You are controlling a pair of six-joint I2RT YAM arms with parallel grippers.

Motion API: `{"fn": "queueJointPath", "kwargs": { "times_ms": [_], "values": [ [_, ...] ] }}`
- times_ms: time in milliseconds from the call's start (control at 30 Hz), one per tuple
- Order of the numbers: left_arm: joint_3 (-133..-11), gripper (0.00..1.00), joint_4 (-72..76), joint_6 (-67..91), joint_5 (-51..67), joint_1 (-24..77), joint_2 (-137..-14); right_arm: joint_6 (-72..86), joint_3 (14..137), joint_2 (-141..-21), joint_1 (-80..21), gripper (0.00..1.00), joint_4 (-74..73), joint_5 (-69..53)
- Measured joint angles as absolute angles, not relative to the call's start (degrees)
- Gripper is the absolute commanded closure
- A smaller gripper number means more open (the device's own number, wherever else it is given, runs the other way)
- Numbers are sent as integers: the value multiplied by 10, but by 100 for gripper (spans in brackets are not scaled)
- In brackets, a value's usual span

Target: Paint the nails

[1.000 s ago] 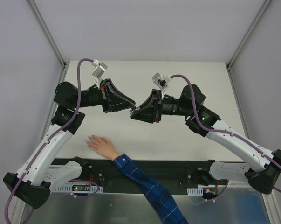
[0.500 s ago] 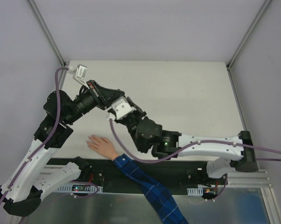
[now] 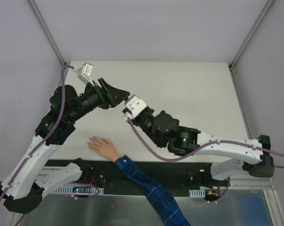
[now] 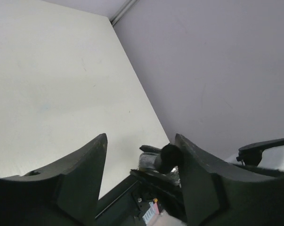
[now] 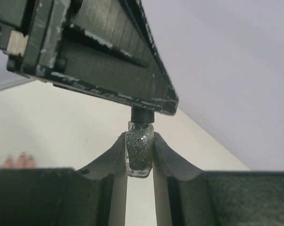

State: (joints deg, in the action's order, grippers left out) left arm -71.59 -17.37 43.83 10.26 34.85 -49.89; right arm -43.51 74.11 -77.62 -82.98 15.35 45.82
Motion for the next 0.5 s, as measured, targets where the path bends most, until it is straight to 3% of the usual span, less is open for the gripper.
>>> {"fn": "queueJointPath", "kwargs": {
  "times_ms": [33,100,167,367,500],
  "values": [
    [-717,16,-176,435,103,348,-499,-405,738,-760,-818,100,133,422],
    [-717,6,-186,418,114,348,-500,-331,722,-714,-774,100,90,307],
    [-717,4,-189,408,126,348,-500,-273,706,-676,-721,100,66,206],
    [-680,7,-135,400,215,347,-465,-114,659,-604,-591,100,38,-72],
    [-641,18,-44,409,297,344,-446,-11,655,-611,-546,100,57,-243]
  ]
}}
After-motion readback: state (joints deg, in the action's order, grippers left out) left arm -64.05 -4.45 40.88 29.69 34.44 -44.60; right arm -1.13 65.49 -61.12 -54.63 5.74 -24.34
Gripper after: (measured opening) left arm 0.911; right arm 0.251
